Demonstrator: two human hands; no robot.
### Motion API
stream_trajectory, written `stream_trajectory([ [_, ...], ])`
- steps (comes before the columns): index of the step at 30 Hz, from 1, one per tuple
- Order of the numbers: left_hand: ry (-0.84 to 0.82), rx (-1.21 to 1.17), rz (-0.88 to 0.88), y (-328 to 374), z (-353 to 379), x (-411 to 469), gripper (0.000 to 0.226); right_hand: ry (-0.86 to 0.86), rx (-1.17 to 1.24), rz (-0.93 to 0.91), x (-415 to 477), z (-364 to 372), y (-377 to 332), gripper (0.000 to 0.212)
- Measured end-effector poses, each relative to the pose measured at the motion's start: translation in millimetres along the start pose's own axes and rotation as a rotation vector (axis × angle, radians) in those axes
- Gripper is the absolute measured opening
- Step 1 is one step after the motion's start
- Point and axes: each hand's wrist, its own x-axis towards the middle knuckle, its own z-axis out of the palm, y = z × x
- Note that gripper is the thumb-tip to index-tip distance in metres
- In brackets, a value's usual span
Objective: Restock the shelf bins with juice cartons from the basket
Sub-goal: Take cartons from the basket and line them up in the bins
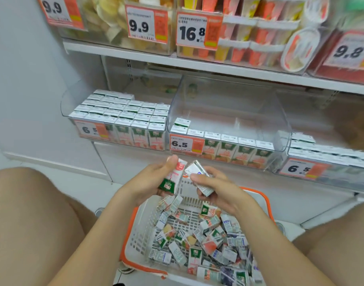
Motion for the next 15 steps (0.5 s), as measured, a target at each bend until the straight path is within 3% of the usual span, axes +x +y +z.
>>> stream_trajectory([
  [2,0.002,0.049,0.089,8.4,0.4,-3.6,0.050,0.062,-0.084,-0.099,-6.1,3.9,-11.5,0.076],
  [6,0.018,0.118,0.252,29.4,-4.5,-7.1,0.027,0.071,-0.110,-0.297,-20.4,-4.4,-41.8,0.059],
  [10,0.137,0.136,0.422,53.6,-0.1,-6.9,0.035,0.231,-0.186,-0.351,-26.7,-11.7,-65.6,0.050],
  [15,0.392,0.277,0.538,78.0,14.1,-0.8,0.048,0.323,-0.239,-0.444,-46.4,-21.2,-92.0,0.017],
])
